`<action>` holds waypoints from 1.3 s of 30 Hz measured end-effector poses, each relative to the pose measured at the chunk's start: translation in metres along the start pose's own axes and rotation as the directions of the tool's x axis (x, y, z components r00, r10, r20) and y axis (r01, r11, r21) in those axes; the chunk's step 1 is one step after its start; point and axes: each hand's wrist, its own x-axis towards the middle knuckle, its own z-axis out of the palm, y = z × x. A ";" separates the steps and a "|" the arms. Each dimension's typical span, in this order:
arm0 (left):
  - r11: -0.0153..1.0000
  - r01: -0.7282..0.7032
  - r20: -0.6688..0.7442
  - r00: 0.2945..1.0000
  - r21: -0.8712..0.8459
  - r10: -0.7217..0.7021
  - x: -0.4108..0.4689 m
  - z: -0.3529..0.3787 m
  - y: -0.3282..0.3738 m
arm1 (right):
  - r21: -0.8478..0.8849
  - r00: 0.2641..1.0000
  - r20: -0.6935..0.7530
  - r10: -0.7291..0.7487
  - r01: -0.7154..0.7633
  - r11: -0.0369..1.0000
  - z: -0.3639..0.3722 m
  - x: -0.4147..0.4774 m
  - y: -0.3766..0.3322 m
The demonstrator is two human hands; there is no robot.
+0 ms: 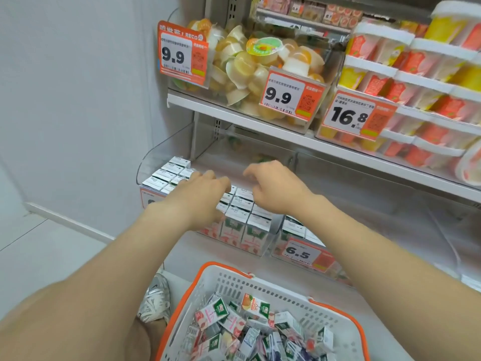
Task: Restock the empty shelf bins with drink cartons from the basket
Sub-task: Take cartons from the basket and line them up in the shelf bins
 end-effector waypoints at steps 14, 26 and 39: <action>0.970 -0.166 0.592 0.806 0.177 0.030 -0.027 0.155 0.088 | -0.075 0.900 0.430 -0.076 0.119 0.990 0.063 -0.189 -0.026; 0.999 0.002 0.370 0.929 0.052 -0.021 -0.016 0.319 0.088 | -0.058 0.718 0.696 0.034 0.008 0.998 0.154 -0.224 0.026; 0.917 -0.259 0.292 0.941 0.303 0.169 0.009 0.375 0.115 | 0.014 0.663 0.747 0.047 -0.087 0.996 0.171 -0.239 0.048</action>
